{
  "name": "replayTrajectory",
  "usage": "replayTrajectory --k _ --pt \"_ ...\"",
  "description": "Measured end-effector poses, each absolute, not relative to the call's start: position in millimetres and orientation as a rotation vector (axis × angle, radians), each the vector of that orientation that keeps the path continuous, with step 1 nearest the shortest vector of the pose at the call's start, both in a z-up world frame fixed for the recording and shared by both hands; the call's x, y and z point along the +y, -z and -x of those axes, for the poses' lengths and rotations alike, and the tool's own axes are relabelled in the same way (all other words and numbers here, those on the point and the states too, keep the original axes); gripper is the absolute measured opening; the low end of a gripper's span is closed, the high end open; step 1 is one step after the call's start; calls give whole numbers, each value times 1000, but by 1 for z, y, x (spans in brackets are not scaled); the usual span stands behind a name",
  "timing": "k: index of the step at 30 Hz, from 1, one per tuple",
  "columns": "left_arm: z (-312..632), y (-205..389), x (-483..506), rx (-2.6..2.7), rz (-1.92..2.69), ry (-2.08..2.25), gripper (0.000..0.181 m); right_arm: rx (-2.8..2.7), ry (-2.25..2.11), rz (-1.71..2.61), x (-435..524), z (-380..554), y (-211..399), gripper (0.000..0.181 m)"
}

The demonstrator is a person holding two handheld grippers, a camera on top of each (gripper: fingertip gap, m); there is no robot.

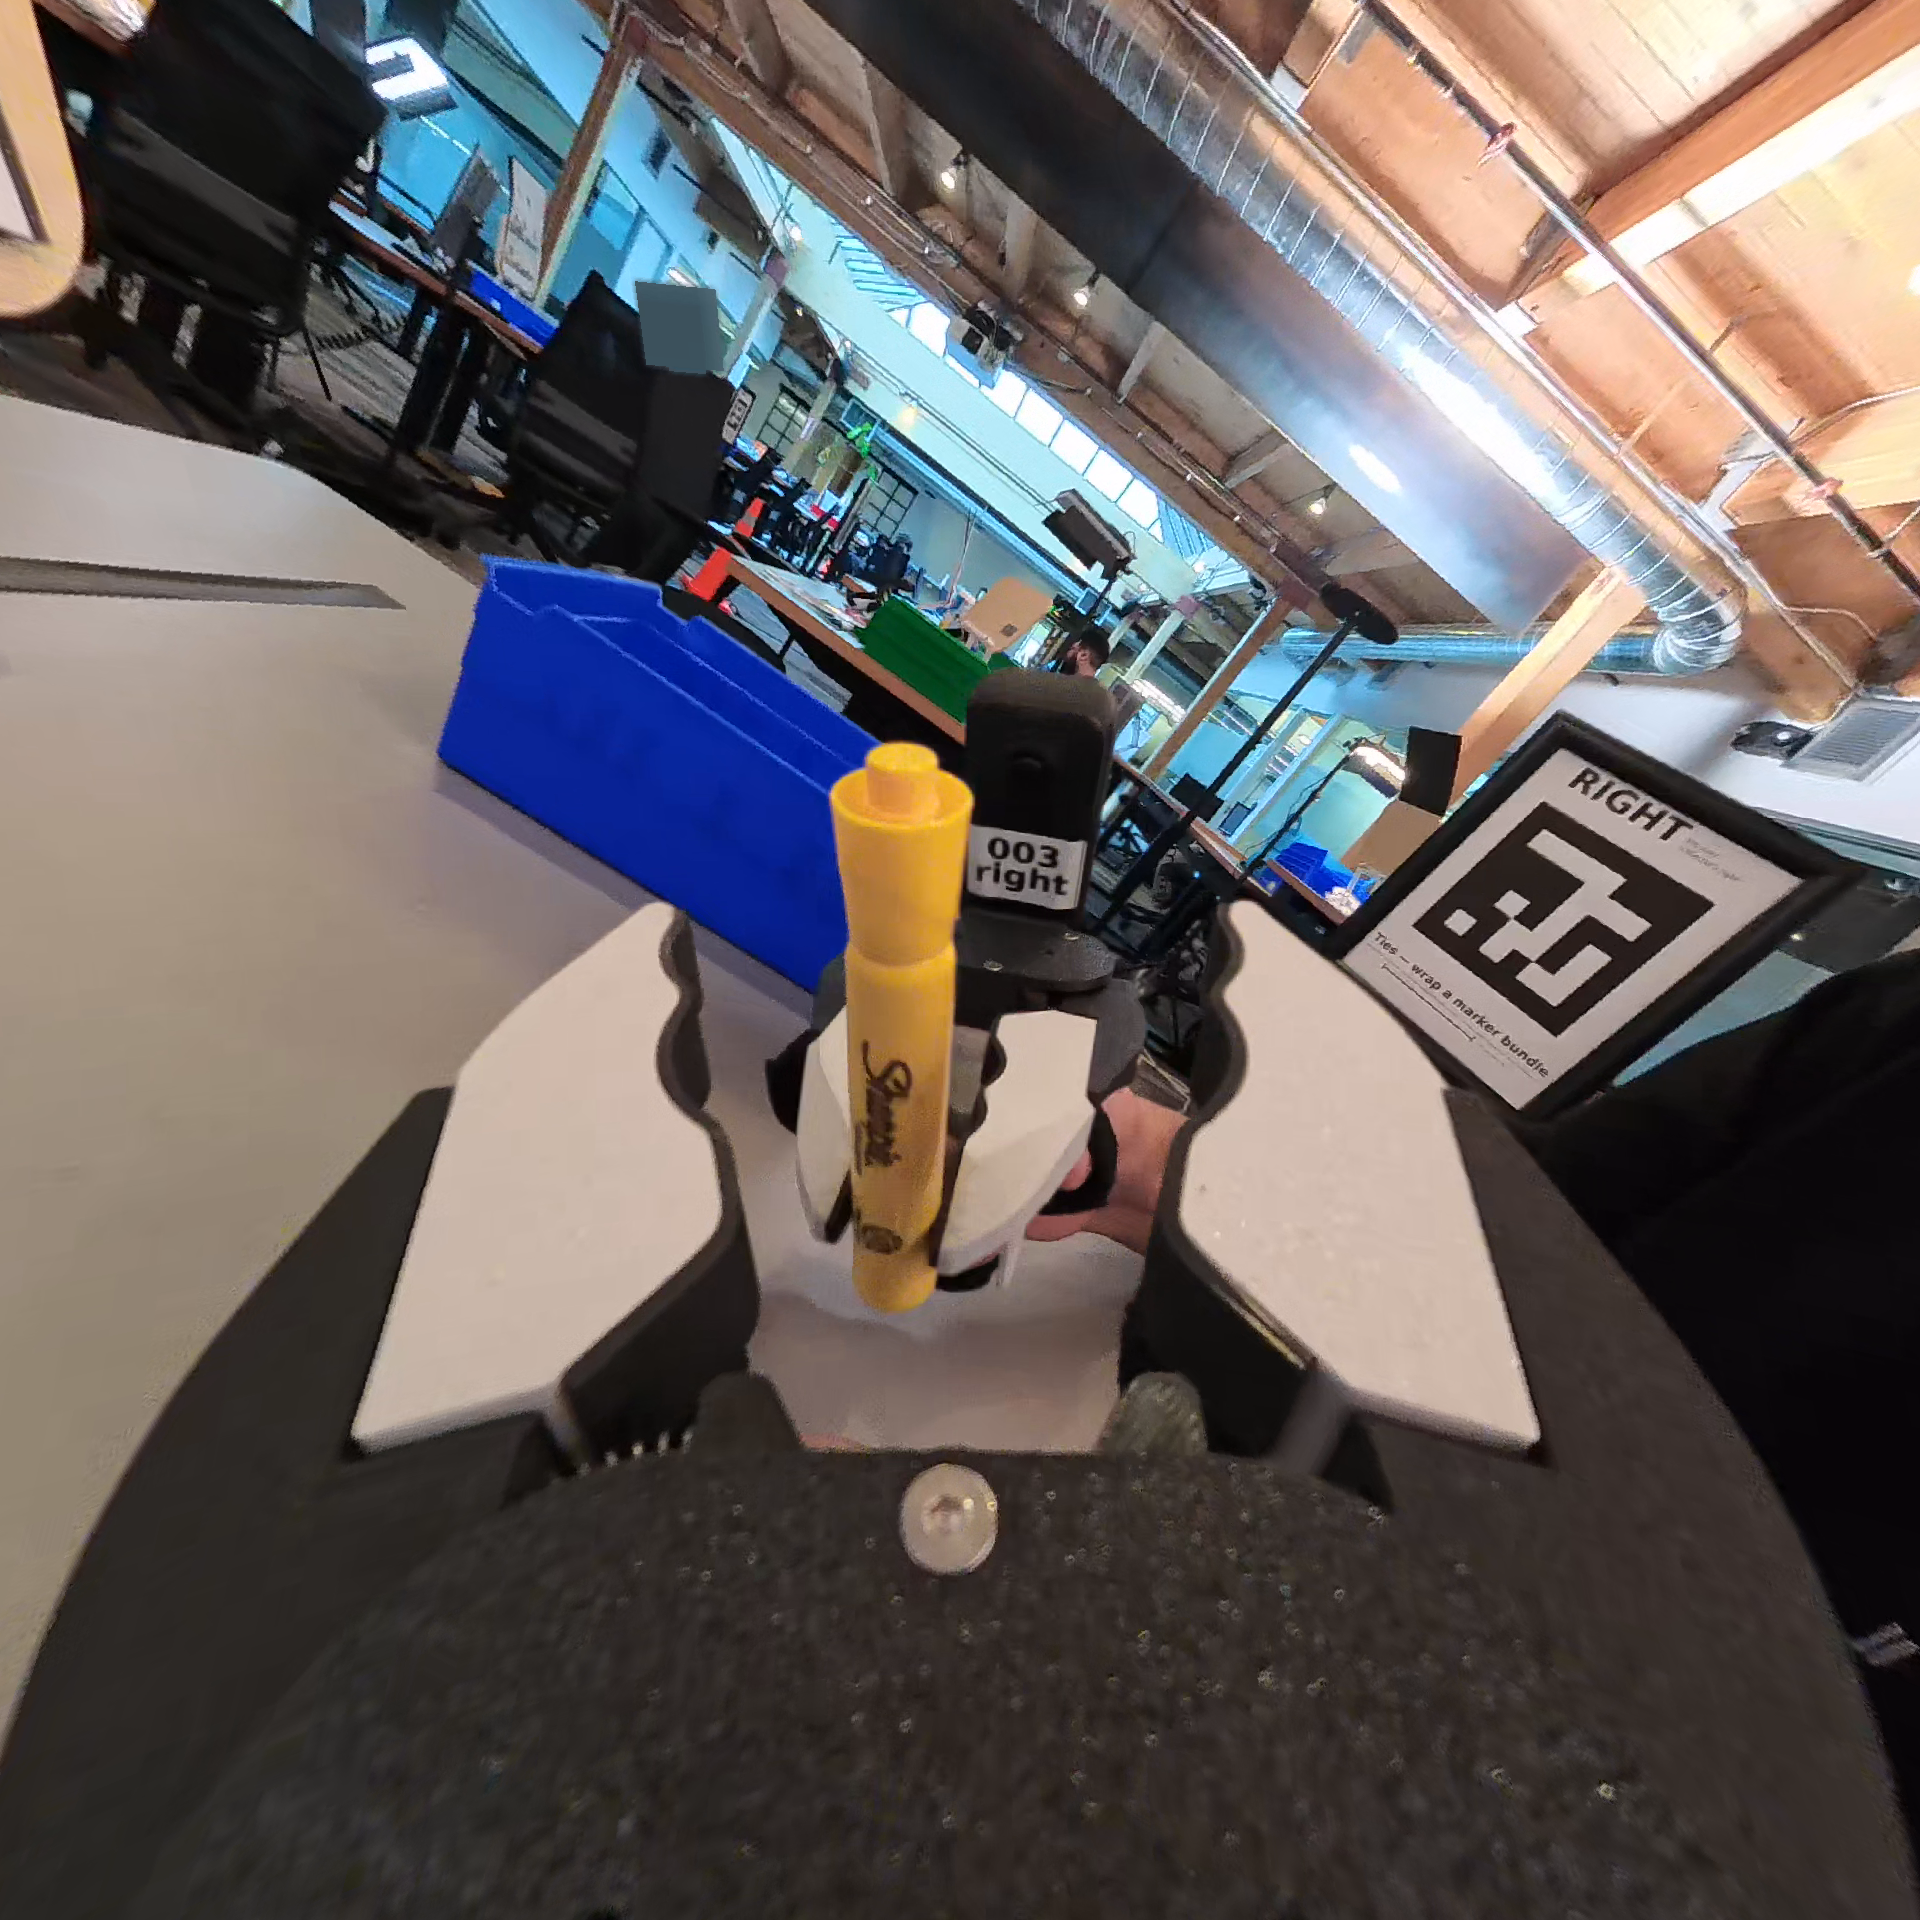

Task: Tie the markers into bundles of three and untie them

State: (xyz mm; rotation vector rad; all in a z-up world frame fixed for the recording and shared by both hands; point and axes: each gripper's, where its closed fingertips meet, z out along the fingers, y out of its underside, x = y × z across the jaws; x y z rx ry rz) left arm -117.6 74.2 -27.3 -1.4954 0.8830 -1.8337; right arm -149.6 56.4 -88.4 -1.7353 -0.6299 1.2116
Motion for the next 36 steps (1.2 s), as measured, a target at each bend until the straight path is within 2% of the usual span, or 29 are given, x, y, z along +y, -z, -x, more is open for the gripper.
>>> replayTrajectory --k 13,16,22,25,30,32,36 --pt "125 43 78 841 1577 1896 57 -539 -1382 1855 74 181 86 19" --pt "127 47 82 805 1605 1924 56 -515 -1406 1884 75 183 90 19" --pt "128 57 94 705 1703 1958 67 -466 -1448 1912 79 180 93 19" --pt "137 70 112 656 1815 1824 72 -489 -1256 2019 88 157 107 19" --pt "159 83 130 681 1961 1572 76 -602 -695 2357 100 90 159 19" --pt "166 95 127 780 2069 1423 69 -719 -508 2437 93 75 172 19" --pt "181 111 117 987 2171 1093 67 -951 -253 2422 82 65 177 19"
